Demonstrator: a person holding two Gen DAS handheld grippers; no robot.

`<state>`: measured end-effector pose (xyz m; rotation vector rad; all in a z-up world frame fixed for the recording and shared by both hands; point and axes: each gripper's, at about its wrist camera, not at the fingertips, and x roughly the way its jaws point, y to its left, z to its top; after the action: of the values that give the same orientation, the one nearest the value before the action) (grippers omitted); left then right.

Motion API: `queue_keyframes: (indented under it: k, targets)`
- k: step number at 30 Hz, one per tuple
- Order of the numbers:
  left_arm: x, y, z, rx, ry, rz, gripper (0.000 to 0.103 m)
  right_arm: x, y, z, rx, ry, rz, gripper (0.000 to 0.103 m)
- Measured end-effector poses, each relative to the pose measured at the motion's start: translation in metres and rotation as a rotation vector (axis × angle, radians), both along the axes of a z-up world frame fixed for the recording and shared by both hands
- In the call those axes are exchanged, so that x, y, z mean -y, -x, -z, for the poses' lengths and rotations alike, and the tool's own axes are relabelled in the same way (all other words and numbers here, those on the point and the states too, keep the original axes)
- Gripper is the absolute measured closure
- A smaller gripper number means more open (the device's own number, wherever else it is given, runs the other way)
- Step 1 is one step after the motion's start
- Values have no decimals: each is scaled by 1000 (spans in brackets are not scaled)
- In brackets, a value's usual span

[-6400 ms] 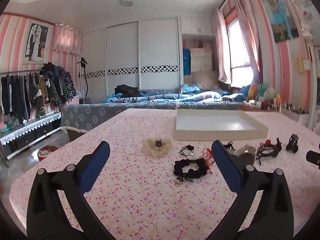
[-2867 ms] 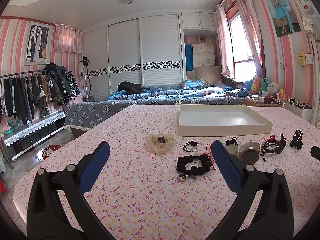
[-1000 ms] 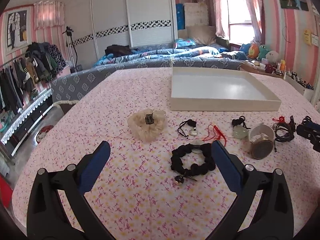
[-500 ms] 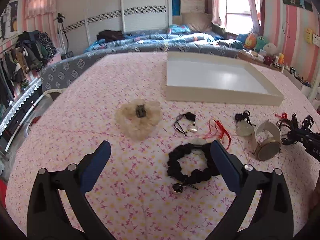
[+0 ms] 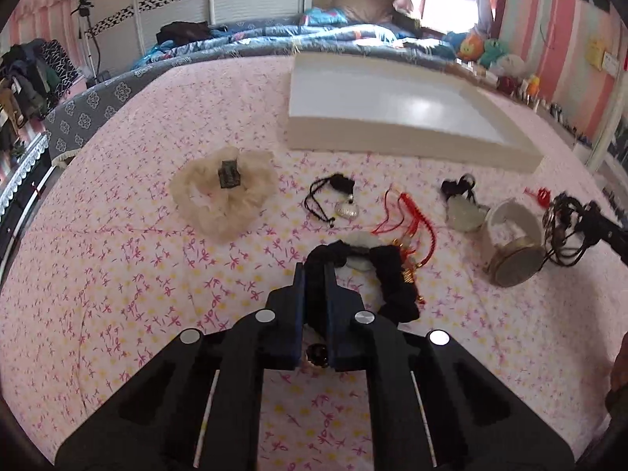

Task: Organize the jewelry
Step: 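Grasp the black cord bracelet with the right gripper while the left grasps the black beaded bracelet, then carry both bracelets into the white tray and open both grippers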

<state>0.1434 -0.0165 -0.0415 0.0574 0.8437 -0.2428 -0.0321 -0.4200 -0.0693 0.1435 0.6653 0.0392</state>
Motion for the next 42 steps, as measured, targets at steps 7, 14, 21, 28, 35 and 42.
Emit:
queue_keyframes:
  k: [7,14,21,28,35,42]
  targets:
    - [-6,23,-30,84,44,1,97,7,19,-22,75,-5,-6,94]
    - [-6,41,-75,200,36,-10,97,13,36,-37,135,-18,-8,94]
    - [-8,40,-100,292,-1,-40,97,17,40,-69,233,39,3,94]
    - [8,15,-133,366,37,-6,97,24,10,-105,304,-4,-40,94]
    - [37,-50,-145,422,52,5,97,21,-53,-124,314,-27,-63,94]
    - [54,-130,-109,264,25,-27,97,29,-132,-95,169,-91,-27,94]
